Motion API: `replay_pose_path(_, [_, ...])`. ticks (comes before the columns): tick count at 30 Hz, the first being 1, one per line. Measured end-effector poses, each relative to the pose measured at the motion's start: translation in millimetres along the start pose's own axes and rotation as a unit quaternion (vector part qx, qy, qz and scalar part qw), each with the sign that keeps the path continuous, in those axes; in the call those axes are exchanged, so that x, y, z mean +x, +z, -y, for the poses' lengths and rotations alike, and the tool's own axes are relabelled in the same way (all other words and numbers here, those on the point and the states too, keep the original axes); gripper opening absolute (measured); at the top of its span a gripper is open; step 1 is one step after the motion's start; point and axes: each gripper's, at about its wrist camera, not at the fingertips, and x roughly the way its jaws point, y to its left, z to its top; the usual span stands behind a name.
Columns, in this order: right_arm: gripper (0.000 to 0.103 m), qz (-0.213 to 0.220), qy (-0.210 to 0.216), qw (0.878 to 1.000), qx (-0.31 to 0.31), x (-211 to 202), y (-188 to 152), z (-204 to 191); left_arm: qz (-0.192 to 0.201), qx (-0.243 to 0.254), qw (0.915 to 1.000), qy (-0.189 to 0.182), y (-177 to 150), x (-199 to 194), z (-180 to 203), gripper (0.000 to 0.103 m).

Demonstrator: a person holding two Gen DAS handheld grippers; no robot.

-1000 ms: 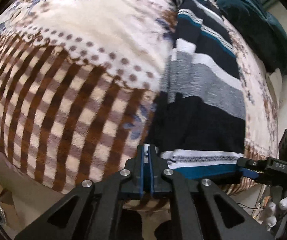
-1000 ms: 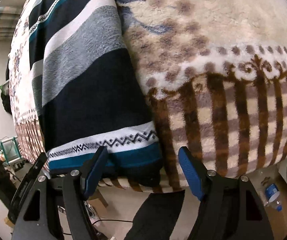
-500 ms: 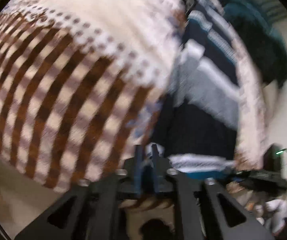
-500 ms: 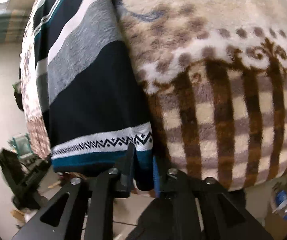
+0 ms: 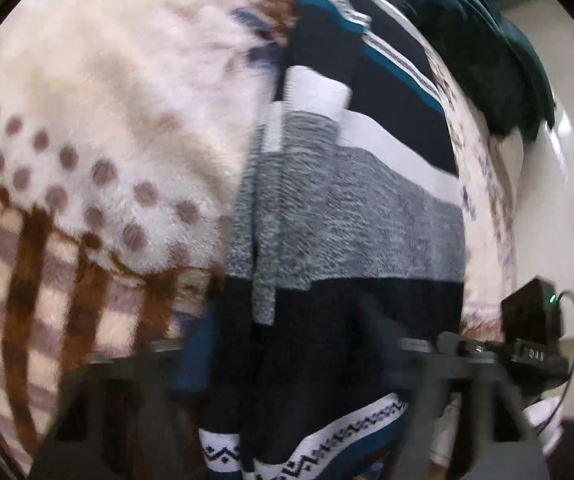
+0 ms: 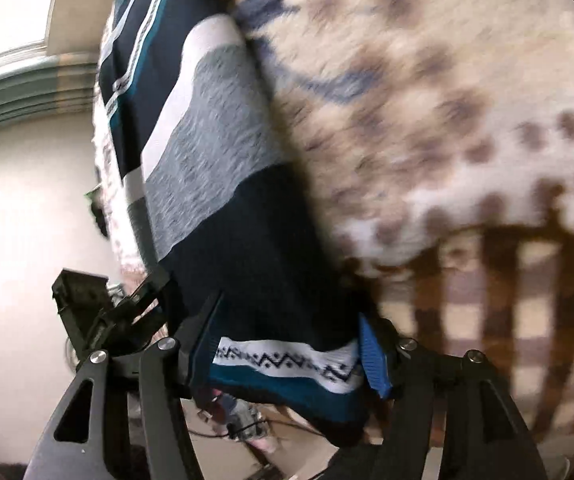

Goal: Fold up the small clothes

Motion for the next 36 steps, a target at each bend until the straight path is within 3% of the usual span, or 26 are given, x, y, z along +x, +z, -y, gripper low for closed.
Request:
replay_pose_path(2, [0.015, 0.001, -0.007, 1.0, -0.003, 6.6, -0.8, 0.0, 0.011, 0.009, 0.9999, 0.008, -5.8, -6.3, 5.1, 0.009])
replay_pose_path(9, [0.008, 0.008, -0.042, 0.999, -0.014, 10.8, -25.2, -22.9, 0.026, -0.004, 0.9995, 0.015, -28.8, -36.5, 24.2, 0.008])
replay_pose_path(16, [0.007, -0.006, -0.044, 0.999, -0.017, -6.9, -43.8, -28.7, -0.005, -0.034, 0.9993, 0.016, -50.7, -43.4, -2.5, 0.009])
replay_pose_path(19, [0.007, -0.021, -0.055, 0.998, -0.025, -1.3, -38.5, -22.4, -0.007, -0.052, 0.9982, 0.029, -47.0, -46.6, -22.1, 0.013])
replay_pose_path(20, [0.014, -0.026, -0.054, 0.998, -0.028, 1.9, -35.3, -25.2, -0.005, -0.062, 0.9978, 0.025, -45.8, -49.8, -26.4, 0.013])
replay_pose_path(23, [0.02, -0.039, -0.098, 0.993, -0.06, 2.7, -26.4, -39.1, -0.001, -0.08, 0.9961, 0.036, -42.4, -59.4, -30.9, 0.038])
replay_pose_path(24, [0.031, -0.04, -0.112, 0.99, -0.075, 2.3, -24.7, -45.4, -0.001, -0.088, 0.9956, 0.031, -39.6, -63.7, -31.5, 0.048])
replay_pose_path(26, [0.042, -0.032, -0.146, 0.984, -0.094, 0.0, -24.4, -60.0, 0.006, -0.091, 0.9953, 0.032, -31.1, -68.2, -28.0, 0.062])
replay_pose_path(30, [0.059, 0.007, -0.163, 0.981, -0.101, -10.7, -12.0, -78.4, 0.025, -0.072, 0.9967, 0.03, -1.6, -64.2, -15.8, 0.063])
replay_pose_path(34, [0.059, 0.024, -0.161, 0.984, -0.076, -14.3, -5.0, -80.5, 0.021, -0.035, 0.9986, 0.033, 29.3, -42.0, -0.3, 0.063])
replay_pose_path(36, [0.059, 0.029, -0.159, 0.985, -0.066, -11.7, -4.1, -81.7, -0.001, -0.019, 0.9988, 0.045, 38.3, -28.3, 3.6, 0.063])
